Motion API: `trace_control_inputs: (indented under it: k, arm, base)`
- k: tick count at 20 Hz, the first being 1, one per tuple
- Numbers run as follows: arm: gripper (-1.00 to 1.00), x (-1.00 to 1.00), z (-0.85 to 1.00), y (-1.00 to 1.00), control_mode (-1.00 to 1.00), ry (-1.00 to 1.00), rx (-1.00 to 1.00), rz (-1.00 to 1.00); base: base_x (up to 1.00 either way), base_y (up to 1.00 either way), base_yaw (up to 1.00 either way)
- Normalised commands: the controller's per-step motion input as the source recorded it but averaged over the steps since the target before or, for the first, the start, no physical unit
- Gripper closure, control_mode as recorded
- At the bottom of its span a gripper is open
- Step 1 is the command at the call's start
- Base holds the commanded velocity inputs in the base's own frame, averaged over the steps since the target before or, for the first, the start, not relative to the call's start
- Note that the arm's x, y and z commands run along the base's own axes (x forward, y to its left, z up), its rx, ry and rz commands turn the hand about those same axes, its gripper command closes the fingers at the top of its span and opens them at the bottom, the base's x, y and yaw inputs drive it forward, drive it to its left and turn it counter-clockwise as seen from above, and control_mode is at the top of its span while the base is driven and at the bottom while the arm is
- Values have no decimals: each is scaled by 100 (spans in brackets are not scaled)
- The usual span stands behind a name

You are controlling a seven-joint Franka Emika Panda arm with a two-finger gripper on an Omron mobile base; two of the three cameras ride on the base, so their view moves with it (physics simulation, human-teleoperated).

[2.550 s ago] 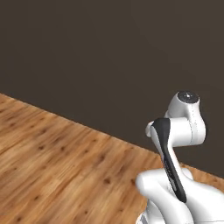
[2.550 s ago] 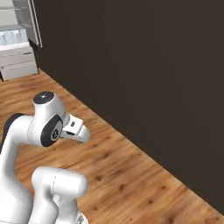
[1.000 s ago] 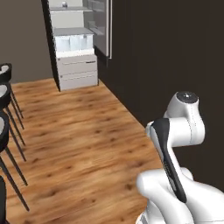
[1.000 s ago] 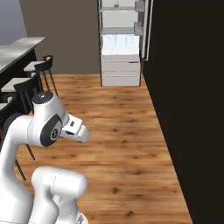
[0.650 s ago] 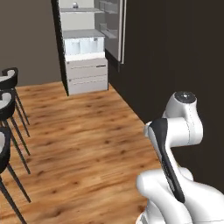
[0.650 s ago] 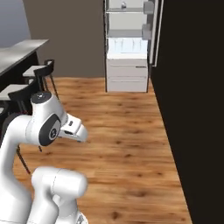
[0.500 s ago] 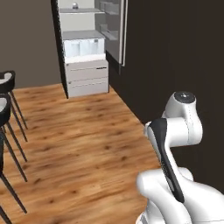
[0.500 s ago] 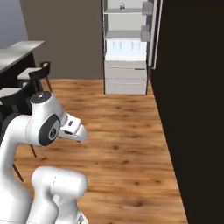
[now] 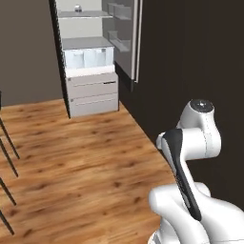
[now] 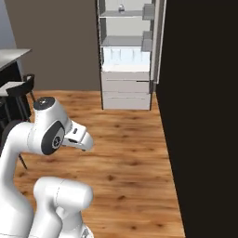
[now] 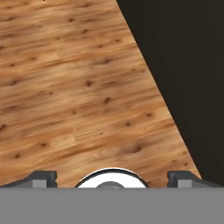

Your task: Take a sugar cube from the saucer and place it inside the coffee. Then, grab milk from the fridge and place it next to the coffee on the counter to sweeten the coffee.

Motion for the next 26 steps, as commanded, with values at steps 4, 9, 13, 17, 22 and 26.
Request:
trace_control_inputs:
  k: [4, 9, 13, 17, 22, 26]
  arm:
    - [-100, 0, 0, 0, 100, 0, 0, 0]
    - [-100, 0, 0, 0, 100, 0, 0, 0]
    - [-100, 0, 0, 0, 100, 0, 0, 0]
    - [-100, 0, 0, 0, 100, 0, 0, 0]
    - [-100, 0, 0, 0, 100, 0, 0, 0]
    - [-100, 0, 0, 0, 100, 0, 0, 0]
  base:
    - [100, -25, 2]
    - [100, -21, 2]
    - [100, -20, 2]
    - [100, -22, 3]
    - [100, -17, 4]
    - [100, -7, 6]
